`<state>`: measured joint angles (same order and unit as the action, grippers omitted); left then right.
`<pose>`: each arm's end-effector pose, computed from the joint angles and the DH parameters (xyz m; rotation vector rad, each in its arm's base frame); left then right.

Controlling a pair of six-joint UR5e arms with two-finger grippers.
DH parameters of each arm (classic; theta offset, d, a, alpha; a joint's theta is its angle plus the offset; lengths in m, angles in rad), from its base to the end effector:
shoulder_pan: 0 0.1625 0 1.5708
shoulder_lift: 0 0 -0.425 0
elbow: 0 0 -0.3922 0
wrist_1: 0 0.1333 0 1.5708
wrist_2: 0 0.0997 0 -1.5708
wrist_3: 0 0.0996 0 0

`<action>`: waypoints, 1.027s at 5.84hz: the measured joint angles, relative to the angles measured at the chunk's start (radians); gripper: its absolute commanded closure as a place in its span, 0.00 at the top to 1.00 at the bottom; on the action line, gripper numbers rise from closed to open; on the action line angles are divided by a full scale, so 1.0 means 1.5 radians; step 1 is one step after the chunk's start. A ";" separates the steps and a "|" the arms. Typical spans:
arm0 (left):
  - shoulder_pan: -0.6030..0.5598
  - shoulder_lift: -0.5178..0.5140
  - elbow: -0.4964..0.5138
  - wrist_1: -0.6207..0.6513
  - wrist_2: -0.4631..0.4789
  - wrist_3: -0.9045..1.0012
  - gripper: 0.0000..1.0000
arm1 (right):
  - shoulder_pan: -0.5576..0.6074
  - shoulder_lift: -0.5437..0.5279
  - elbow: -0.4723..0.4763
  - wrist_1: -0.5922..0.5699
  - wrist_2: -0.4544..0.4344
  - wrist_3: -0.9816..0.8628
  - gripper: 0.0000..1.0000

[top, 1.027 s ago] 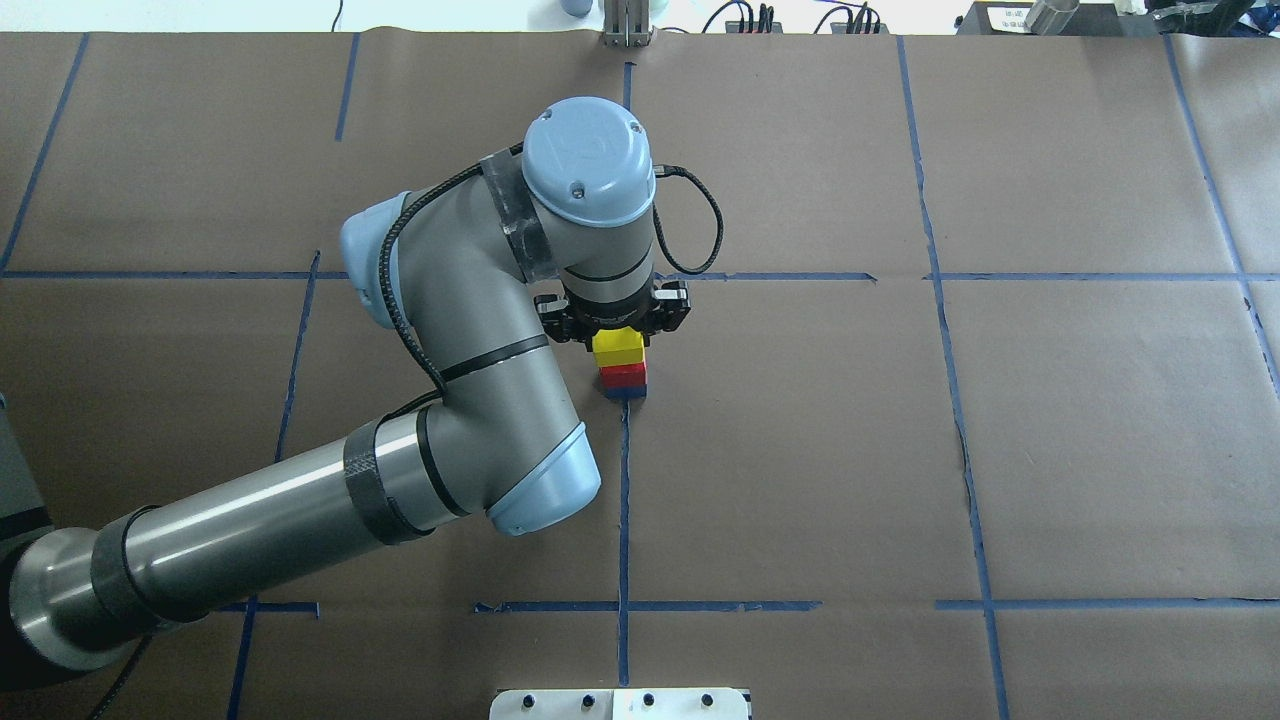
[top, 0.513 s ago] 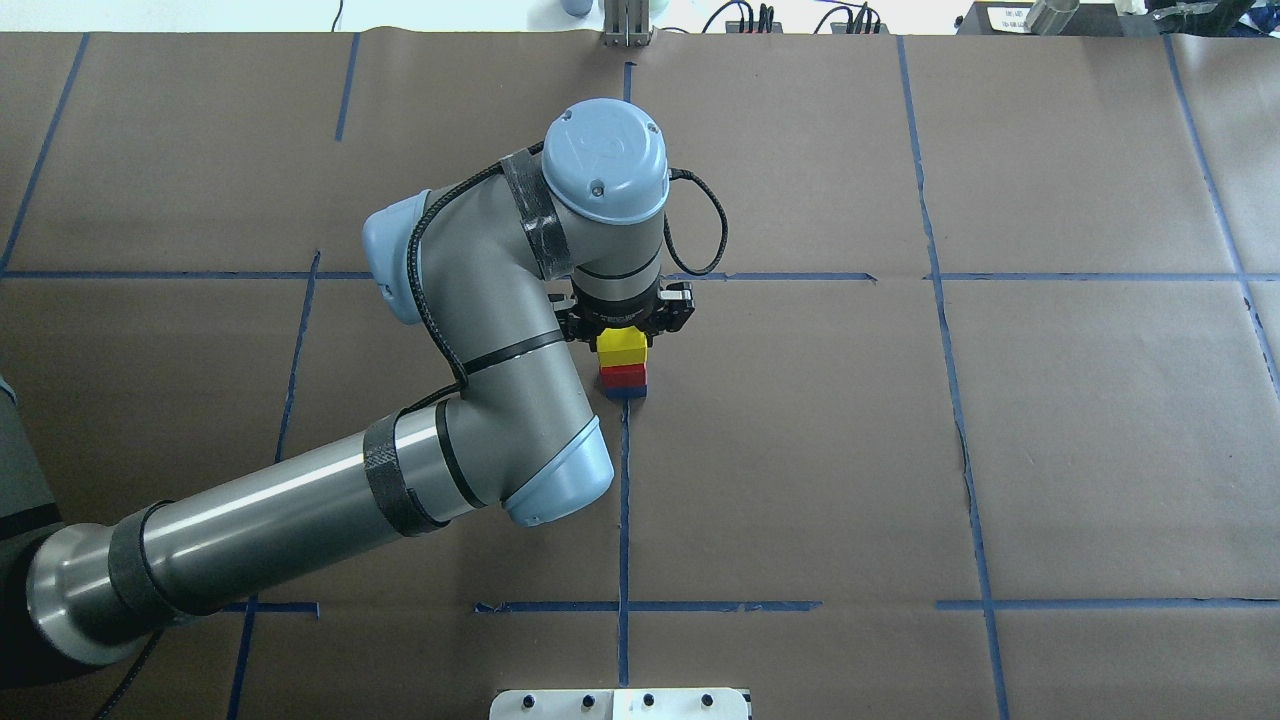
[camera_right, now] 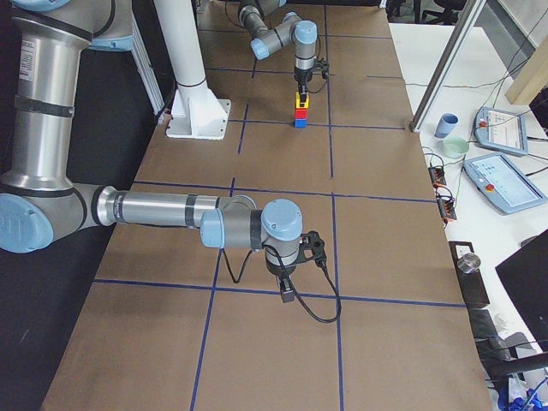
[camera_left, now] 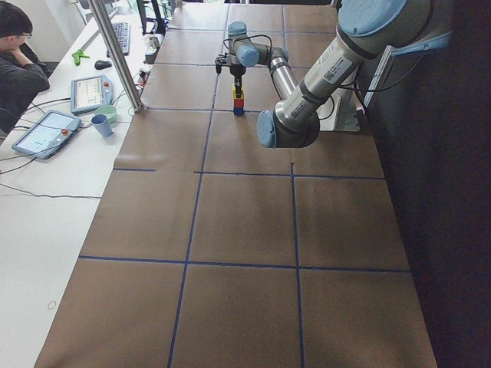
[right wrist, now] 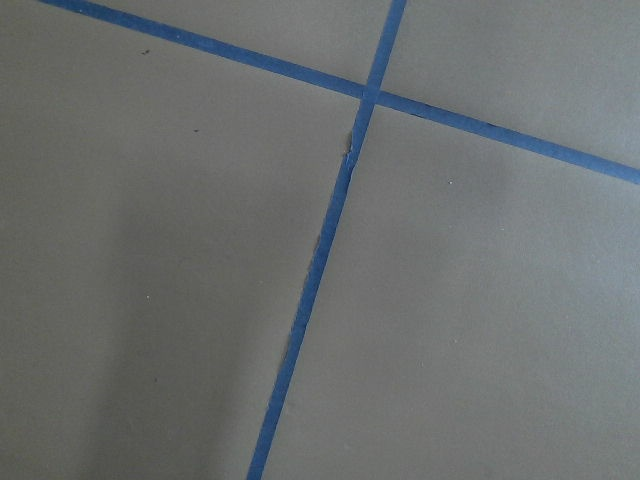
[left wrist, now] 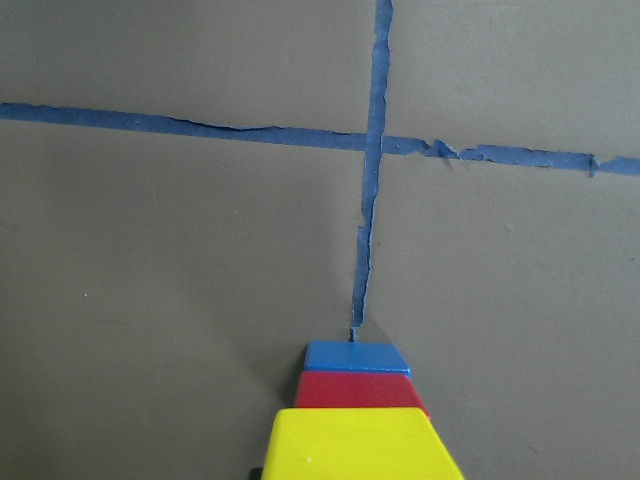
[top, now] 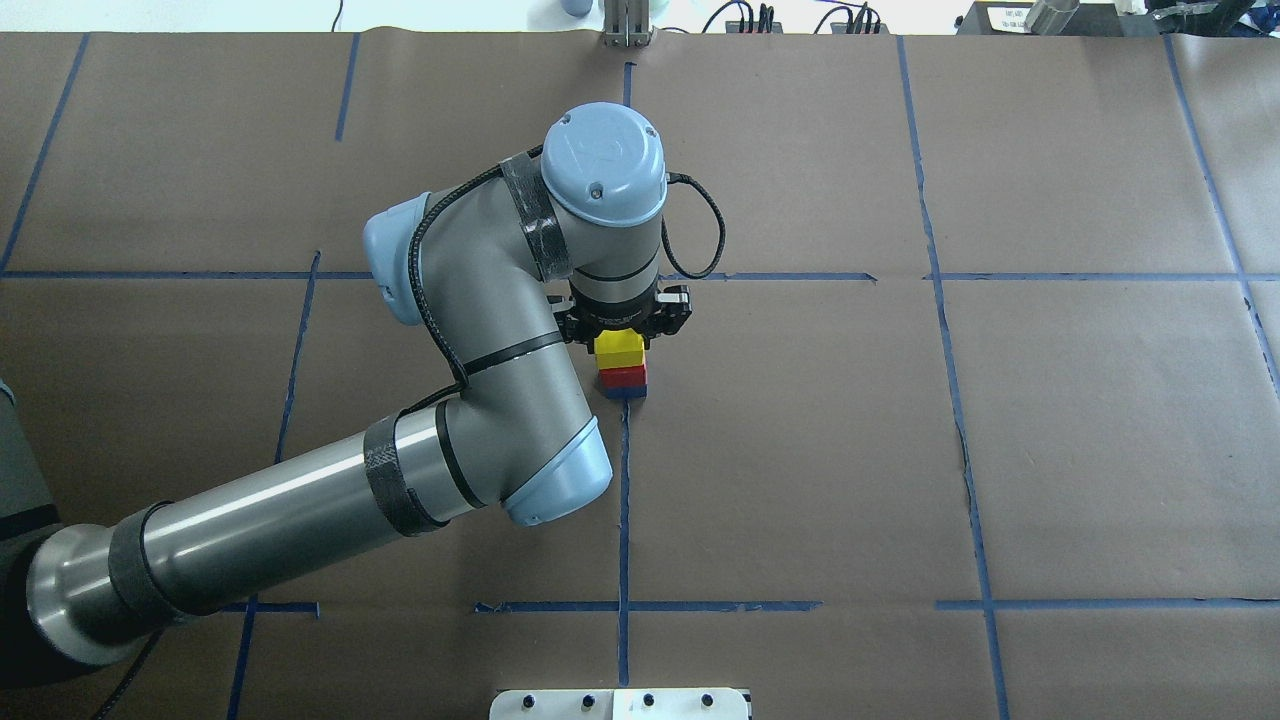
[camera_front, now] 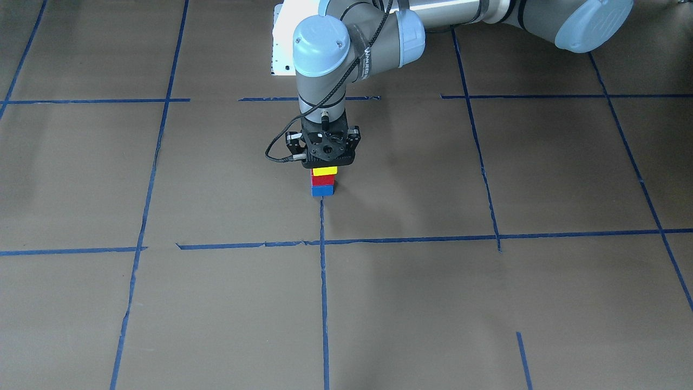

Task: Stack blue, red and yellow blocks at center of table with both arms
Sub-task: 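Lower the yellow cube onto the red cube and open the left gripper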

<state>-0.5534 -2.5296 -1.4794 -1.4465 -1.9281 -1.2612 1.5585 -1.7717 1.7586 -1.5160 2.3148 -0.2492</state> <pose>0.5762 -0.4717 0.1088 -0.0020 0.8098 -0.0976 0.0608 -0.4108 0.6532 0.1278 -0.7362 -0.2648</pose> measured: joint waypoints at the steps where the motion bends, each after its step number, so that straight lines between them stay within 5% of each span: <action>1: 0.000 0.000 0.000 -0.001 0.000 0.000 0.25 | 0.000 0.000 0.000 0.000 0.000 0.000 0.99; 6: 0.002 -0.001 0.005 -0.004 0.001 0.019 0.81 | 0.000 0.000 0.000 0.000 0.000 0.000 0.99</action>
<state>-0.5504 -2.5309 -1.4720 -1.4523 -1.9271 -1.2330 1.5585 -1.7718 1.7579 -1.5156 2.3148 -0.2485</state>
